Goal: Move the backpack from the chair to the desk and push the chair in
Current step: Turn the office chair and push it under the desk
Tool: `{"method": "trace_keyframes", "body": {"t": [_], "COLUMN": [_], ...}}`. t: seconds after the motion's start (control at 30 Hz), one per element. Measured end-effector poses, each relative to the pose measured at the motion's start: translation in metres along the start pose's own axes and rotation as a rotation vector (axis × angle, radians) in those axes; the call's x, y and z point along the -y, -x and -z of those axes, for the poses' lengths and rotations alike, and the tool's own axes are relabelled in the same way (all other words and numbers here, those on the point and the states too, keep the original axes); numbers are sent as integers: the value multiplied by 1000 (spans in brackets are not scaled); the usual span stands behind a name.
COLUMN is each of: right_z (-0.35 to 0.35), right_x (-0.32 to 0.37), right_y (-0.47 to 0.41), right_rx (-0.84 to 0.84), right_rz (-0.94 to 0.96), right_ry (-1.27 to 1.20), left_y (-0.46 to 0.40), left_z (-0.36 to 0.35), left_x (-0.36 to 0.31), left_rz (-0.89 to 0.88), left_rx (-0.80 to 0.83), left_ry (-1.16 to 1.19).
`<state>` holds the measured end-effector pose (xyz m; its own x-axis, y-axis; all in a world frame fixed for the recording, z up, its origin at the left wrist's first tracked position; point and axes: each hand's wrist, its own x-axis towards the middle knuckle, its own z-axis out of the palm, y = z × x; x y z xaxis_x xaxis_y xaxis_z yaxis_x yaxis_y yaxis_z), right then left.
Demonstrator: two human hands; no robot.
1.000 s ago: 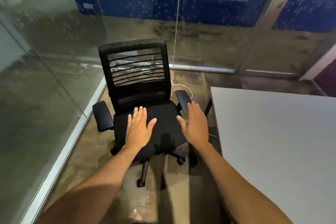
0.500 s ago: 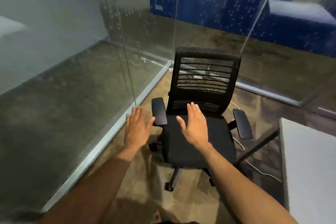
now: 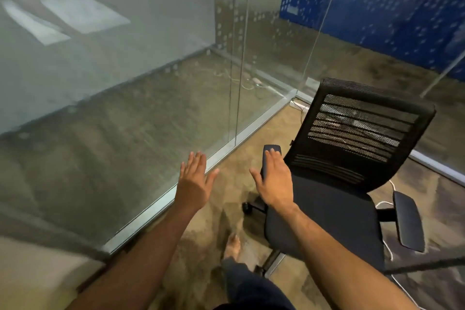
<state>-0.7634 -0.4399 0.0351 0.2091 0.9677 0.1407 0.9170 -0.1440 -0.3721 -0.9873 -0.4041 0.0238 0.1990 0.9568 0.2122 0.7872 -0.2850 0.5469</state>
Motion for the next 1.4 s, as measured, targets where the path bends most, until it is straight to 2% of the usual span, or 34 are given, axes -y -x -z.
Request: {"method": "trace_keyframes", "body": {"t": [0.13, 0.43, 0.77, 1.03, 1.27, 1.4], "right_z": [-9, -25, -18, -18, -26, -17], "right_x": [2, -6, -21, -42, -55, -60], "right_y": [-40, -148, -249, -318, -398, -442], "right_rx": [-28, -82, -156, -223, -269, -346], "right_rz": [-2, -133, -201, -301, -422, -494], "right_ry": [-7, -54, -98, -78, -41, -45], "left_y": [-43, -172, -291, -374, -475, -531], "left_z": [-6, -25, -42, -77, -109, -120], "left_x": [10, 23, 10, -5, -21, -39], "left_rz": [-27, -55, -111, -235, -336, -415], "left_rx": [24, 147, 203, 237, 332, 362], "left_ry": [-26, -76, 6, 28, 50, 64]}}
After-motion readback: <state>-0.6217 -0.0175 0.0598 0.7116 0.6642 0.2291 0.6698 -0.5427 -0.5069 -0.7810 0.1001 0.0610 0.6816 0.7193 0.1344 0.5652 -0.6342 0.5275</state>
